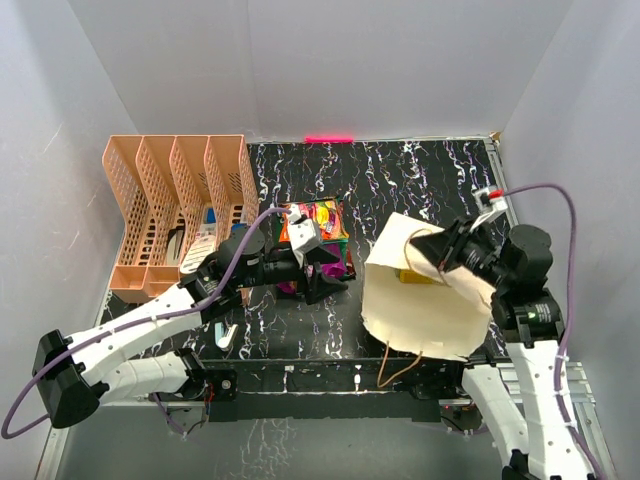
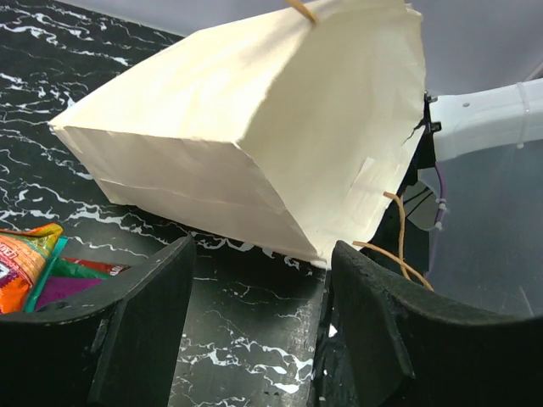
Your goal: Take the snacks out of the paper bag
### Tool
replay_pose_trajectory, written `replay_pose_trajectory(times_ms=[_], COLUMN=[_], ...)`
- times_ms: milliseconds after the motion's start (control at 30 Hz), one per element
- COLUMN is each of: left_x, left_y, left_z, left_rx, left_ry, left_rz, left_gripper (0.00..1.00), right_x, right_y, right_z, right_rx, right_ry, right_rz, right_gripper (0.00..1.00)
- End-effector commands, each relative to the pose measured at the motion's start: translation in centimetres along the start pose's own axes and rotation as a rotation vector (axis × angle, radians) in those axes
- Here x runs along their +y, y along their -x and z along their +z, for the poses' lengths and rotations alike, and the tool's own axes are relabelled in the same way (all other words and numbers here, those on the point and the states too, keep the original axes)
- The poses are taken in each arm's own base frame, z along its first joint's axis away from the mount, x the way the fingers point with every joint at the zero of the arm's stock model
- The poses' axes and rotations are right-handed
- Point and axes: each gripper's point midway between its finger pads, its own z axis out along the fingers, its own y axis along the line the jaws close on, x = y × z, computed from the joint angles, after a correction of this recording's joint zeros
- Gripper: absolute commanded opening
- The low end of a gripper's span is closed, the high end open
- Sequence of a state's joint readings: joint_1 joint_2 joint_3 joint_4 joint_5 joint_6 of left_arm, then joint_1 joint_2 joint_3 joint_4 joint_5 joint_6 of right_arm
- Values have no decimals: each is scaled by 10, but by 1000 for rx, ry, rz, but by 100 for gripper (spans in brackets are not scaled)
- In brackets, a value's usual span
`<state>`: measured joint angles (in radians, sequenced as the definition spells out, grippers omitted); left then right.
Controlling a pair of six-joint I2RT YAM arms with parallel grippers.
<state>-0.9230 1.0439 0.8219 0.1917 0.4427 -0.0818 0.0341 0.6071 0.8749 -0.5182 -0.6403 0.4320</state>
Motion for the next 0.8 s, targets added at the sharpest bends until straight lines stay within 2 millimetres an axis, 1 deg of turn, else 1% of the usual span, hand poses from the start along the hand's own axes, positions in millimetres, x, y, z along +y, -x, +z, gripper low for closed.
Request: replay_pose_trajectory(times_ms=[0,67,133,233,333,400,467,500,533,567,633,667,700,767], left_x=[-8,-7,-5,-6,-6,-7,-7,-8,-8,-8,-8,-8,-8,-8], left_y=[30,31,31,33,33,32,33,34,34,34,32,33,33,36], left_z=[-11,-17,-24,-34,-39,-41,-42,-43,-44,-44,-44,-44,-43,-43], left_rx=[-93,-93,-94,-93,-86,-81,-83,-85,-88,-89,-89,-93,-94,-103], left_ry=[10,32,59,76,83,83,84,83,83,82,84,84,83,79], left_rz=[25,33,44,65,81,87,92,94,96,97,99,98,98,93], left_gripper=[63,63,64,65,65,65,65,65,65,65,65,65,65,65], right_x=[-46,-70,-85,-90,-80,-68,-52,-43,-31,-21,-1,10,21,32], right_y=[94,120,143,174,207,229,246,250,254,253,244,234,219,196], right_z=[-17,-28,-33,-31,-27,-29,-29,-28,-26,-23,-16,-12,-5,-1], right_rx=[-265,-321,-347,-355,-382,-400,-409,-403,-395,-377,-358,-348,-329,-322], right_ry=[-399,-569,-679,-737,-717,-706,-665,-631,-584,-532,-424,-359,-271,-161], right_rz=[-135,-172,-231,-353,-520,-613,-710,-765,-819,-865,-911,-921,-932,-899], right_gripper=[8,8,8,8,8,8,8,8,8,8,8,8,8,8])
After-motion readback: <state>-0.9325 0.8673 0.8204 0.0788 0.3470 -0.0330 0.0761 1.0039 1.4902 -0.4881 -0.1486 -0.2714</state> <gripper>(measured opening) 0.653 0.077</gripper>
